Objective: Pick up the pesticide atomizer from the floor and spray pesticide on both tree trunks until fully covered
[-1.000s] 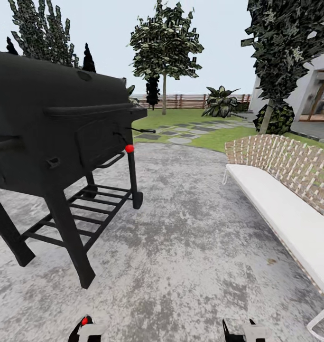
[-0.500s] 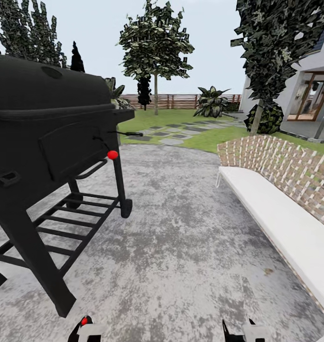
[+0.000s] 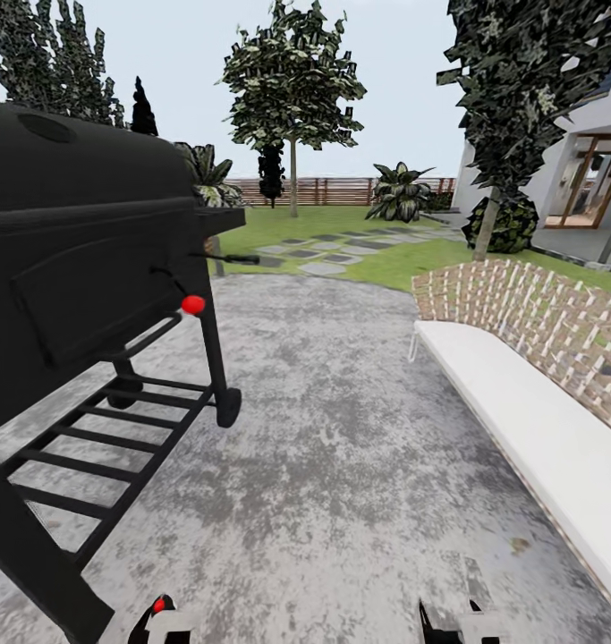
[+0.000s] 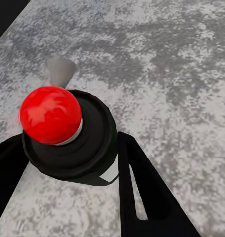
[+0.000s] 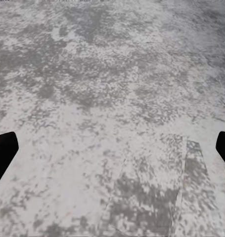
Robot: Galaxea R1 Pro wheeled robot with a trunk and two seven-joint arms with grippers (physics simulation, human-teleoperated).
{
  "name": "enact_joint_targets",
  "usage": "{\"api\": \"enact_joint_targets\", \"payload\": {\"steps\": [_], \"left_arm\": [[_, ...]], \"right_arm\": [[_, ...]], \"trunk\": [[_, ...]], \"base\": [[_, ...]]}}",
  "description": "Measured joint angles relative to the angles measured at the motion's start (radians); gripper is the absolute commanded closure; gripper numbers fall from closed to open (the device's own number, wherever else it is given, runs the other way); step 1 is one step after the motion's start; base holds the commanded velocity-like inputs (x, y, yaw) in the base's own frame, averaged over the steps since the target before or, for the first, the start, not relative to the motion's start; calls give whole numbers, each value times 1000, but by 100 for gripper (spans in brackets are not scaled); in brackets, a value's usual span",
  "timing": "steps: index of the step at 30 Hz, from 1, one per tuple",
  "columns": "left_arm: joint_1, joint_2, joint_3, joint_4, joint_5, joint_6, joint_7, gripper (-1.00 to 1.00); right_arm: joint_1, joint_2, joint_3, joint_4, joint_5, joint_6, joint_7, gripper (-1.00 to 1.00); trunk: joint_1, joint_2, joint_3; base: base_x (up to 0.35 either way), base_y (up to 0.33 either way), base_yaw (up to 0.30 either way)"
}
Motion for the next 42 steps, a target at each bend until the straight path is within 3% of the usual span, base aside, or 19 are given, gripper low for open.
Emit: {"api": "enact_joint_targets", "payload": {"steps": [36, 42], "left_arm": [[0, 0, 0, 0, 0, 0, 0, 100], [0, 0, 0, 0, 0, -1, 0, 100]], "right_arm": [[0, 0, 0, 19, -1, 0, -4, -100], [0, 0, 0, 20, -2, 0, -5, -100]], "trunk": [[0, 0, 0], [0, 0, 0]], "base": [[320, -75, 0], [320, -86, -160]]}}
